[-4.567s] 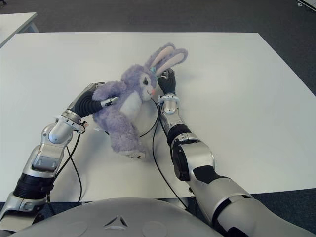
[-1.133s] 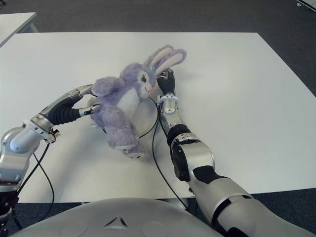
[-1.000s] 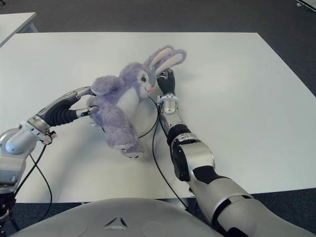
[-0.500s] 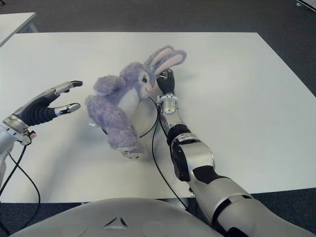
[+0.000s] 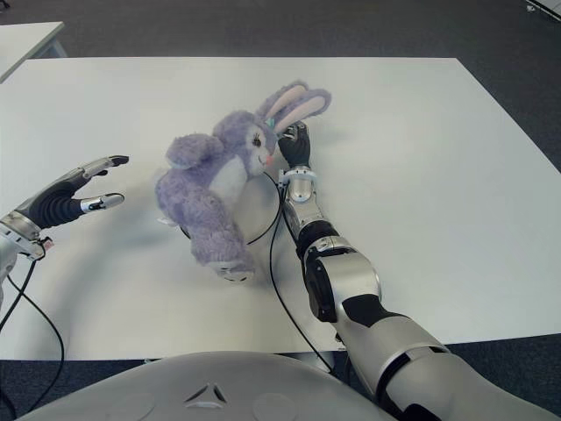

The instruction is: Put the doll into the plate.

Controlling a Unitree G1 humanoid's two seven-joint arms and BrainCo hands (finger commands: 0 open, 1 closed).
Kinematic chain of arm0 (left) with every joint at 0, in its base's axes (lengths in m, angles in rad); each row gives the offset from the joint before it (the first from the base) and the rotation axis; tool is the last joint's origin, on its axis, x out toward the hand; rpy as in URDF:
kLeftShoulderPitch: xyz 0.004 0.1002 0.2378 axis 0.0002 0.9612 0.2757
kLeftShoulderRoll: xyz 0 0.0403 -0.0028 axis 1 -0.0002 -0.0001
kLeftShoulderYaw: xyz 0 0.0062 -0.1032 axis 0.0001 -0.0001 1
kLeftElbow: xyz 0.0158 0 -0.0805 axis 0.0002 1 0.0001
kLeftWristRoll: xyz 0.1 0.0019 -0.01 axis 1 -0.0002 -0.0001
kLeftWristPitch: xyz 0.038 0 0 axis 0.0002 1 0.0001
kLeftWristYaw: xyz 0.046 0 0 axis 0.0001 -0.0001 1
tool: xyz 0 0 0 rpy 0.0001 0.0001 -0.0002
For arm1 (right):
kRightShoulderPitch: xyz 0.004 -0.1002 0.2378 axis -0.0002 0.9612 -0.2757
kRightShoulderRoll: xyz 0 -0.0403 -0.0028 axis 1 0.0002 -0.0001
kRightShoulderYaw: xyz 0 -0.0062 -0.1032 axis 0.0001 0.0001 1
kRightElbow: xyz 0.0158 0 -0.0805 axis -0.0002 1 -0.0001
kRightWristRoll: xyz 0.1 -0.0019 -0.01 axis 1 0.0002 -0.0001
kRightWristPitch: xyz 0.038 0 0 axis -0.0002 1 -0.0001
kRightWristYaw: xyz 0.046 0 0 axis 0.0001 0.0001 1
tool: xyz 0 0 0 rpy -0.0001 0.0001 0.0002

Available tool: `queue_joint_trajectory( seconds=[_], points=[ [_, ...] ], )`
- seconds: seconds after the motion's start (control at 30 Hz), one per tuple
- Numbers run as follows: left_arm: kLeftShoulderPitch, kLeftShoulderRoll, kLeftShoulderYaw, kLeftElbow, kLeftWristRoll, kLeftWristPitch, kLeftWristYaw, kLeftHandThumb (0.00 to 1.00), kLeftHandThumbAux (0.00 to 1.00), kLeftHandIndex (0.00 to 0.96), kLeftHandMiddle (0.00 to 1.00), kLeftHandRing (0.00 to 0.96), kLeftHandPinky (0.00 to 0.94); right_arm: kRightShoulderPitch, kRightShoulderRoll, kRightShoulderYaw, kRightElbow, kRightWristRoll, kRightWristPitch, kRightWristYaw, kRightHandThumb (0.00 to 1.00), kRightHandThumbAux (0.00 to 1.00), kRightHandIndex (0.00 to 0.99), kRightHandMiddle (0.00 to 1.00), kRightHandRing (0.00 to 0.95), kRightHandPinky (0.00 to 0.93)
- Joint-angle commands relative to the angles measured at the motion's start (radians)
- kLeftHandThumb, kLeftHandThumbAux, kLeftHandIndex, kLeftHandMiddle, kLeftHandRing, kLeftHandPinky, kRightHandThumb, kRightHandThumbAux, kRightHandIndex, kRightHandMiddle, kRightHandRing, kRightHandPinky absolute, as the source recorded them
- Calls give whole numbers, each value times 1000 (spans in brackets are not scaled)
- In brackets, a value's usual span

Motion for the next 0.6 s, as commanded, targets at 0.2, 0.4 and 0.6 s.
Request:
queue_joint_trajectory(
  seconds=[0.2,0.4,0.6],
  points=[
    [-45,-24,-3,76,26,-53,75,29,221,0,0,0,0,208,56,-8,139,1,137,15,695,737,412,355,333,303],
    [-123,-99,-42,224,40,-96,175,1,242,0,0,0,0,206,56,-11,140,3,141,16,695,737,412,354,333,307],
    [-174,-157,-42,260,-22,-54,191,0,248,0,0,0,0,203,56,-13,140,2,146,15,694,737,412,355,335,309]
  ],
)
